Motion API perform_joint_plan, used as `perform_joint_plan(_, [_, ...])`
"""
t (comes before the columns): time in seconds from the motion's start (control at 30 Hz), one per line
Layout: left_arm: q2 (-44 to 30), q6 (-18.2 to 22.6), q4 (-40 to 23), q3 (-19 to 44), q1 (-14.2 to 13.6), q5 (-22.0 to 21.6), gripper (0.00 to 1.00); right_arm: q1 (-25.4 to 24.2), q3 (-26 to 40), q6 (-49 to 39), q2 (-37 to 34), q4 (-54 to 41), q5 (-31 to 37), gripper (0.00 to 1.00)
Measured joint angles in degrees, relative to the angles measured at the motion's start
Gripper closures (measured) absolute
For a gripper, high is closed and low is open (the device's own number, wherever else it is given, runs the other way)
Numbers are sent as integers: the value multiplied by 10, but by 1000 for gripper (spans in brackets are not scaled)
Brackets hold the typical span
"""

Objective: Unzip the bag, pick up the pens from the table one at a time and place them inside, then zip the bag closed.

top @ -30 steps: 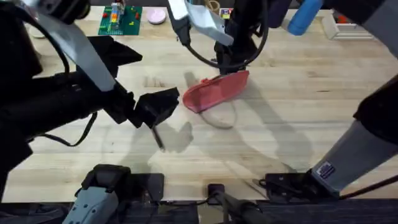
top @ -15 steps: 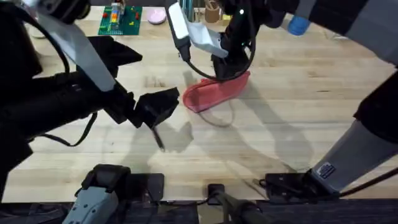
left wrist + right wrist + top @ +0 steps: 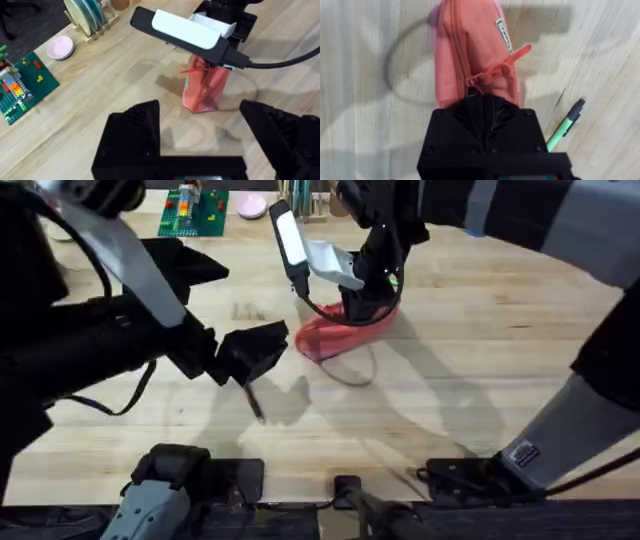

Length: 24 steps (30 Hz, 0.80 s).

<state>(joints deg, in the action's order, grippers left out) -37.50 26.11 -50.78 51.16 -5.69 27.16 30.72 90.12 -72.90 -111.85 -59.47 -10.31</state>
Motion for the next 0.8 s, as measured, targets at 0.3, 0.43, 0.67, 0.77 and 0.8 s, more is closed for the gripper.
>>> perform_joint_plan(0.3, [0, 0, 0, 0, 0, 0, 8, 0, -4, 0, 1, 4, -1, 970])
perform_joint_plan(0.43, [0, 0, 0, 0, 0, 0, 7, 0, -5, 0, 1, 3, 0, 911])
perform_joint_plan(0.67, [0, 0, 0, 0, 0, 0, 7, 0, -11, 0, 1, -1, 1, 335])
perform_joint_plan(0.77, [0, 0, 0, 0, 0, 0, 7, 0, -12, -2, 1, 2, 3, 20])
perform_joint_plan(0.8, [0, 0, 0, 0, 0, 0, 7, 0, -13, -2, 1, 3, 4, 12])
